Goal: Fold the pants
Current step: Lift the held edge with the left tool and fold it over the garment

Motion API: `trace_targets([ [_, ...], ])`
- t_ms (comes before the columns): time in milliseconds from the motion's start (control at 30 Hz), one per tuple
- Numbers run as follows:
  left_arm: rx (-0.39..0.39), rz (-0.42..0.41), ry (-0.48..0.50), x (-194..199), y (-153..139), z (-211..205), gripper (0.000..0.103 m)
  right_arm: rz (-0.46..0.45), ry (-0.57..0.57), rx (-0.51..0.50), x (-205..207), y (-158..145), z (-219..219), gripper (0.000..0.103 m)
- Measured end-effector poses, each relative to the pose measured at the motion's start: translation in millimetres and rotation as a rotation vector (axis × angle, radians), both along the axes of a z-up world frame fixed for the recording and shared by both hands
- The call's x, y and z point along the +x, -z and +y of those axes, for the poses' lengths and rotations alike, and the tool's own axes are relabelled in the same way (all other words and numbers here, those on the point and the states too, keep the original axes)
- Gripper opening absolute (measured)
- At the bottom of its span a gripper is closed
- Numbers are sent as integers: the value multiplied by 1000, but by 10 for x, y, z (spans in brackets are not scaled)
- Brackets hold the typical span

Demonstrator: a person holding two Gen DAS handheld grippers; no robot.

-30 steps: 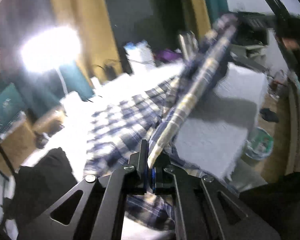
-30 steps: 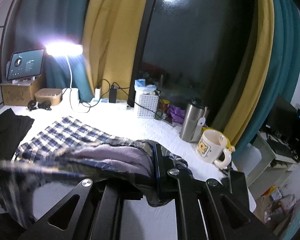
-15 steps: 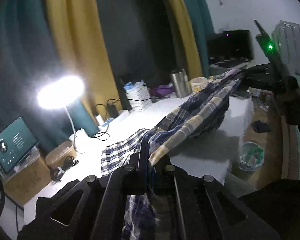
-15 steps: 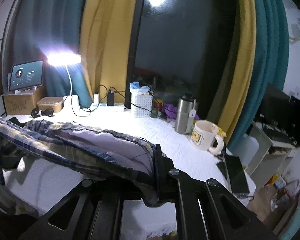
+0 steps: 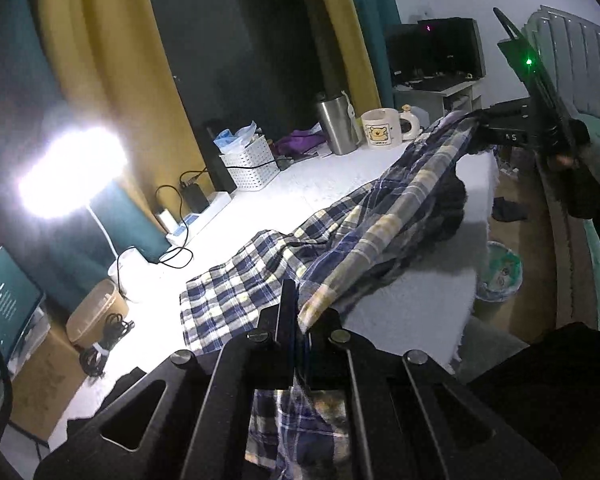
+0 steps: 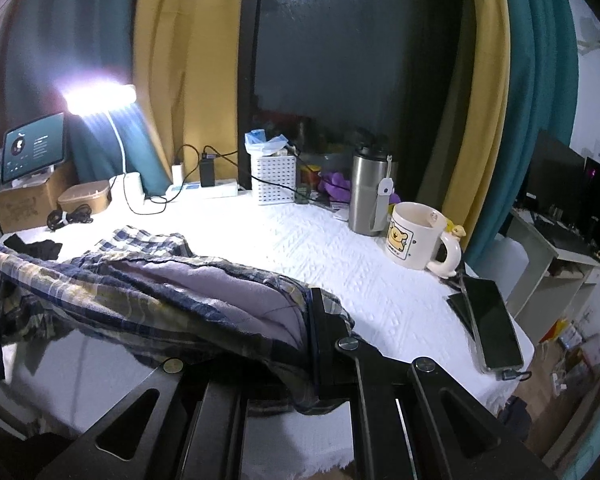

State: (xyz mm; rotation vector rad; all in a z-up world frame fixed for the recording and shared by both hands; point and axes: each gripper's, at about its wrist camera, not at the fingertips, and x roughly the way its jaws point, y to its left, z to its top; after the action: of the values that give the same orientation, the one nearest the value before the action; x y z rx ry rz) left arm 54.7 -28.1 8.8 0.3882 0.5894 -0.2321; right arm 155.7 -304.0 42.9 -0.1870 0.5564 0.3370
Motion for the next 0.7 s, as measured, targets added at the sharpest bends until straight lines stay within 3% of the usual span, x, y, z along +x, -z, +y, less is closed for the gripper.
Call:
trace_targets([
  [400, -27, 79, 48, 758, 29, 362, 3, 74, 23, -29, 679, 86, 268, 8],
  [700, -79, 167, 48, 1505, 281, 739, 7, 195, 32, -54, 1275, 494, 581, 8],
])
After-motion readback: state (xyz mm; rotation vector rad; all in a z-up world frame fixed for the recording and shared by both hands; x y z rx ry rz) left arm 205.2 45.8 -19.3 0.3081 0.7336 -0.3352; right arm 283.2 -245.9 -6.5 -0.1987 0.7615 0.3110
